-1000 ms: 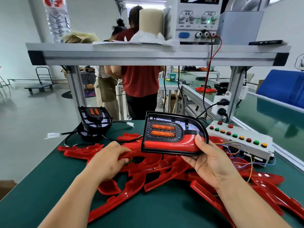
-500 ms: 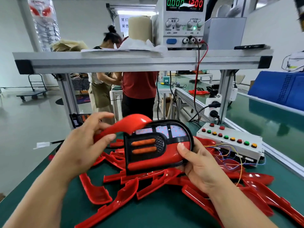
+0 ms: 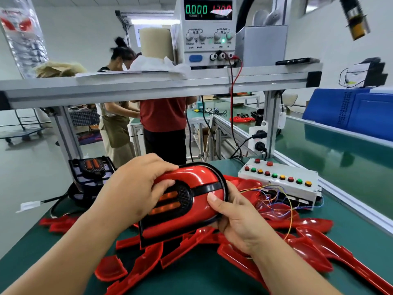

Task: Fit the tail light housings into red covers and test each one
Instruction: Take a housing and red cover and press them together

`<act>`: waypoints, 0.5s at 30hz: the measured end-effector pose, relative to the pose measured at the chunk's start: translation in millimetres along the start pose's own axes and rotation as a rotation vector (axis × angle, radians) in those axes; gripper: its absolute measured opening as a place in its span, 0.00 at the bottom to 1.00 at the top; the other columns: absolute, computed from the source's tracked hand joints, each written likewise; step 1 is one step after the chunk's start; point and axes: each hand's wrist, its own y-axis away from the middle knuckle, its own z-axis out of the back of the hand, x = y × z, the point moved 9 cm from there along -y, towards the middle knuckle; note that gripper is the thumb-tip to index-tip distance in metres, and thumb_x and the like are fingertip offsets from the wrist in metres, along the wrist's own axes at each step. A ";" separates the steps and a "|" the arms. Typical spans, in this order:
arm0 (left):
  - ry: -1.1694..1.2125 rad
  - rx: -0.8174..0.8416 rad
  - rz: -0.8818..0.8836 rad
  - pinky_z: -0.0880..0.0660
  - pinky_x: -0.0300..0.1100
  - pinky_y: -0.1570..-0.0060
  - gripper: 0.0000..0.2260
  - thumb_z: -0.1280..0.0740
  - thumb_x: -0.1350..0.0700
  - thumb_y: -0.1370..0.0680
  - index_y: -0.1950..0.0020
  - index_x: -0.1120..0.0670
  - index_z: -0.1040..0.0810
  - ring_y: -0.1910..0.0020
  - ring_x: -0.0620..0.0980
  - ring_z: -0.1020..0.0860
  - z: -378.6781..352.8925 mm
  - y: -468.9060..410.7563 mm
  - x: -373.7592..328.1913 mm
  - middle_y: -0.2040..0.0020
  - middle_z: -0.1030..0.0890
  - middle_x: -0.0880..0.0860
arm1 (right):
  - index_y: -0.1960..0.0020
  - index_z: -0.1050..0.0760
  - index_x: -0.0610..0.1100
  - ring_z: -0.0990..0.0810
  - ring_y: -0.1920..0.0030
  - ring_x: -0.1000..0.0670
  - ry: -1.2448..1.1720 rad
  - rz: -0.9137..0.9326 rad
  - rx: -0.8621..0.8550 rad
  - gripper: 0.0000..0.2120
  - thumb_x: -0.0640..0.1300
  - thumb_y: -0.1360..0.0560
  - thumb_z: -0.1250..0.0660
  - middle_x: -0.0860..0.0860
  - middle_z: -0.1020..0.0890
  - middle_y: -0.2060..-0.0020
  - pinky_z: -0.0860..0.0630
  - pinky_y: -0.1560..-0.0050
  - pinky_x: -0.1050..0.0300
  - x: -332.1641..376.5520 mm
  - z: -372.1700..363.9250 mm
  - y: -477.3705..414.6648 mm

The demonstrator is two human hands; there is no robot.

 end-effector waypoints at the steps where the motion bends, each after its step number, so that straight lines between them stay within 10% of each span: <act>1: -0.007 0.010 -0.005 0.23 0.48 0.46 0.13 0.27 0.57 0.25 0.41 0.50 0.18 0.49 0.47 0.22 -1.5 -0.5 -1.5 0.50 0.20 0.43 | 0.37 0.27 0.44 0.17 0.56 0.45 0.000 -0.001 0.002 0.22 0.37 0.31 0.30 0.43 0.17 0.52 0.18 0.56 0.48 0.2 0.3 0.2; 9: -0.057 -0.033 -0.001 0.27 0.49 0.43 0.15 0.25 0.59 0.27 0.41 0.51 0.17 0.45 0.54 0.25 -2.0 -2.6 2.2 0.46 0.22 0.50 | 0.36 0.28 0.41 0.17 0.56 0.43 -0.052 0.012 0.037 0.23 0.37 0.31 0.32 0.40 0.18 0.51 0.17 0.55 0.46 4.6 -3.6 1.3; 15: -0.055 0.272 0.069 0.25 0.42 0.47 0.24 0.42 0.46 0.19 0.32 0.21 0.45 0.47 0.39 0.26 -24.8 -0.9 11.0 0.47 0.27 0.35 | 0.36 0.27 0.42 0.17 0.56 0.42 -0.040 -0.004 0.058 0.21 0.37 0.28 0.30 0.38 0.18 0.50 0.18 0.55 0.44 4.7 -2.4 2.2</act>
